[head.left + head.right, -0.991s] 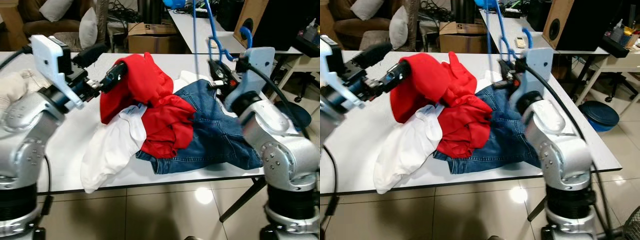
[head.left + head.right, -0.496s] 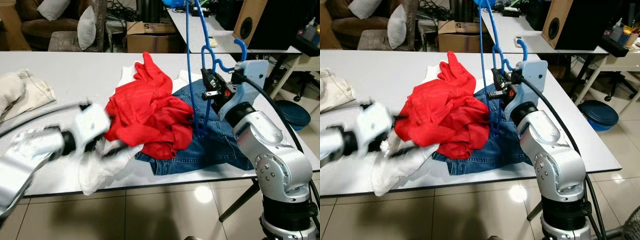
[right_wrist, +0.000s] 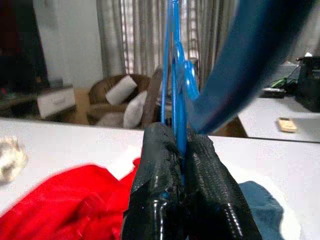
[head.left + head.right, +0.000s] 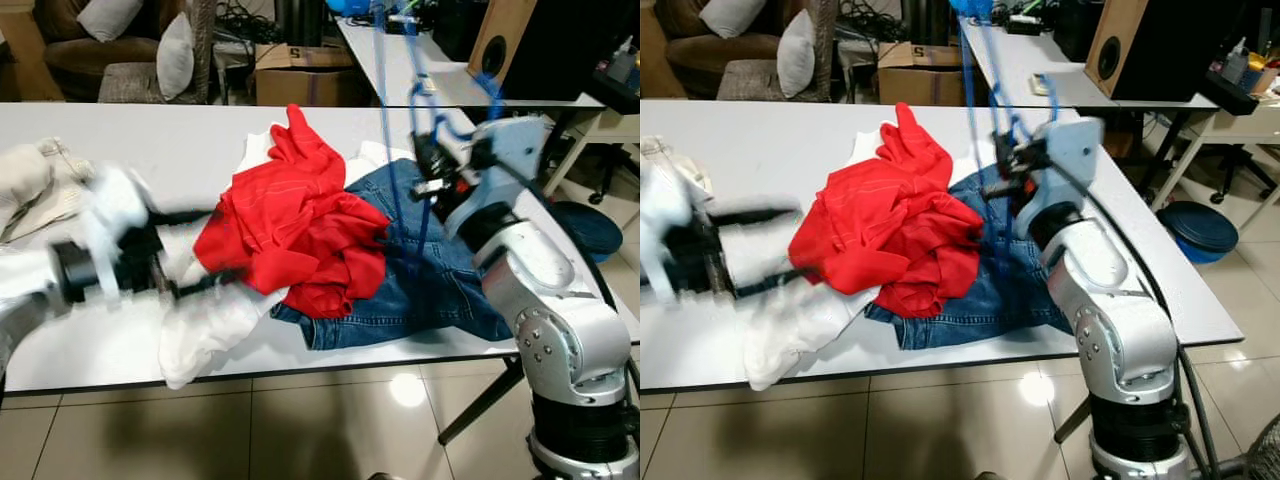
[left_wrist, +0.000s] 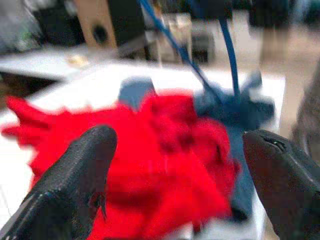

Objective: Hang hanger

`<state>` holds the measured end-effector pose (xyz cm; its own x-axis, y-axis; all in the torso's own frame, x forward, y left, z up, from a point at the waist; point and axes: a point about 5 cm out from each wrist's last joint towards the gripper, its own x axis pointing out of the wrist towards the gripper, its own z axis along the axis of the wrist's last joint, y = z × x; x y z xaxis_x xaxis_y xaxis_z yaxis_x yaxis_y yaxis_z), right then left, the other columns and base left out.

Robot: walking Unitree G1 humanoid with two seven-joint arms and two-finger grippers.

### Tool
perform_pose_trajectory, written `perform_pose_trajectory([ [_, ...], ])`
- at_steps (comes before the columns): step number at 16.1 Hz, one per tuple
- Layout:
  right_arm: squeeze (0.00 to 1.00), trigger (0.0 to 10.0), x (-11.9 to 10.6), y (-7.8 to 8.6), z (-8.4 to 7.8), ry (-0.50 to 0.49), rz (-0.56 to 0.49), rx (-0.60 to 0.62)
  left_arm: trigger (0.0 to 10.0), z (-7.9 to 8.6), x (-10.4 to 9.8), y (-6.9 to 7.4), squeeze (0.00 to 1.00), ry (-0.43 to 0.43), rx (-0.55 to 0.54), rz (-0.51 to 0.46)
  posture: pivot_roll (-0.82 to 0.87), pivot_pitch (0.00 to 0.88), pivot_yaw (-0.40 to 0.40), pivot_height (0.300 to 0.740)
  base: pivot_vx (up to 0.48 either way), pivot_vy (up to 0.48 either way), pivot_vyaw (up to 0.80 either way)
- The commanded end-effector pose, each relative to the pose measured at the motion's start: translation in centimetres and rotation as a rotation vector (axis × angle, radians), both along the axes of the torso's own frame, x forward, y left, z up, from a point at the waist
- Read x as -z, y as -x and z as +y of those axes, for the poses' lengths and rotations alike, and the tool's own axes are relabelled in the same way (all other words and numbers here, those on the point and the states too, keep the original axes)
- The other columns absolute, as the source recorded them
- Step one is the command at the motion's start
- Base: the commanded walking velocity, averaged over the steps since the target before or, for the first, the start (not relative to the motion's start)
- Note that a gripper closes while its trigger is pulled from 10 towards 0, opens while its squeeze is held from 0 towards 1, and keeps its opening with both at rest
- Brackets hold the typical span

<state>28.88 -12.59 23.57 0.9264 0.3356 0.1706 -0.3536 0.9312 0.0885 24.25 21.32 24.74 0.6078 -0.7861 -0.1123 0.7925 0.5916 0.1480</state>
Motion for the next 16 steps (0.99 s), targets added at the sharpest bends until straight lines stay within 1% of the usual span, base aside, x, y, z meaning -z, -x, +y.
perform_pose_trajectory([
  [1, 0.0, 10.0, 0.2, -0.1, -0.3, -0.004, 0.016, 0.011, 10.0, 0.2, -0.7, -0.5, 1.0, 0.055, -0.048, -0.03, -0.03, 0.0, -0.054, 0.74, 0.0, 0.0, 0.0],
  [3, 0.0, 10.0, -0.3, -0.2, -0.2, -0.067, -0.013, 0.035, 10.0, -0.1, -1.7, -1.9, 1.0, 0.157, -0.144, -0.123, -0.03, 0.0, -0.058, 0.74, 0.0, 0.0, 0.0],
  [4, 0.0, 10.0, -0.3, -0.3, -0.2, -0.08, -0.013, 0.031, 10.0, -0.3, -1.8, -2.0, 1.0, 0.173, -0.154, -0.136, -0.03, 0.002, -0.058, 0.74, 0.0, 0.0, 0.0],
  [6, 0.0, 10.0, -0.3, -0.3, -0.1, -0.107, -0.029, 0.038, 10.0, -1.6, -2.1, -3.1, 1.0, 0.266, -0.215, -0.174, -0.03, 0.005, -0.058, 0.74, 0.0, 0.0, 0.0],
  [7, 0.0, 10.0, -0.2, -0.3, 0.0, -0.113, -0.027, 0.04, 10.0, -2.0, -2.1, -3.5, 1.0, 0.275, -0.247, -0.189, -0.04, 0.006, -0.058, 0.74, 0.0, 0.0, 0.0],
  [8, 0.0, 10.0, -0.1, -0.2, 0.3, -0.151, -0.016, 0.018, 10.0, -2.3, -2.0, -3.8, 1.0, 0.299, -0.27, -0.192, -0.04, 0.006, -0.058, 0.74, 0.0, 0.0, 0.0],
  [9, 0.0, 10.0, -0.1, 0.0, 0.7, -0.235, -0.006, -0.001, 10.0, -3.0, -1.8, -4.4, 1.0, 0.308, -0.328, -0.201, -0.04, 0.007, -0.059, 0.74, 0.0, 0.0, 0.0],
  [10, 0.0, 10.0, -0.1, 0.1, 0.9, -0.235, -0.01, 0.016, 10.0, -3.5, -1.2, -4.9, 0.99, 0.284, -0.379, -0.201, -0.04, 0.007, -0.057, 0.74, 0.0, 0.0, 0.0],
  [11, 0.0, 10.0, -0.1, 0.1, 0.9, -0.224, -0.018, 0.024, 10.0, -3.7, -0.8, -5.1, 0.82, 0.252, -0.406, -0.194, -0.04, 0.005, -0.056, 0.74, 0.0, 0.0, 0.0],
  [12, 0.0, 10.0, 0.7, 0.2, 1.5, -0.211, 0.045, -0.033, 10.0, -3.7, 0.3, -5.4, 0.7, 0.246, -0.495, -0.197, -0.05, 0.007, -0.054, 0.74, 0.0, 0.0, 0.0],
  [13, 0.0, 10.0, 1.2, 0.4, 1.4, -0.127, 0.037, -0.024, 10.0, -3.3, 1.8, -5.5, 0.47, 0.183, -0.587, -0.157, -0.05, 0.009, -0.052, 0.74, 0.0, 0.0, 0.0],
  [14, 0.0, 10.0, 1.2, 0.5, 1.4, -0.122, 0.038, -0.027, 10.0, -3.1, 2.6, -5.5, 0.26, 0.122, -0.616, -0.138, -0.05, 0.013, -0.05, 0.74, 0.0, 0.0, 0.0],
  [15, 0.0, 10.0, 1.2, 0.6, 1.3, -0.12, 0.038, -0.029, 10.0, -3.1, 2.9, -5.5, 0.17, 0.1, -0.621, -0.132, -0.05, 0.013, -0.05, 0.74, 0.0, 0.0, 0.0],
  [16, 0.0, 10.0, 1.4, 0.7, 1.1, -0.107, 0.039, -0.026, 10.0, -3.2, 3.1, -5.4, 0.0, 0.104, -0.625, -0.123, -0.05, 0.015, -0.051, 0.74, 0.0, 0.0, 0.0],
])
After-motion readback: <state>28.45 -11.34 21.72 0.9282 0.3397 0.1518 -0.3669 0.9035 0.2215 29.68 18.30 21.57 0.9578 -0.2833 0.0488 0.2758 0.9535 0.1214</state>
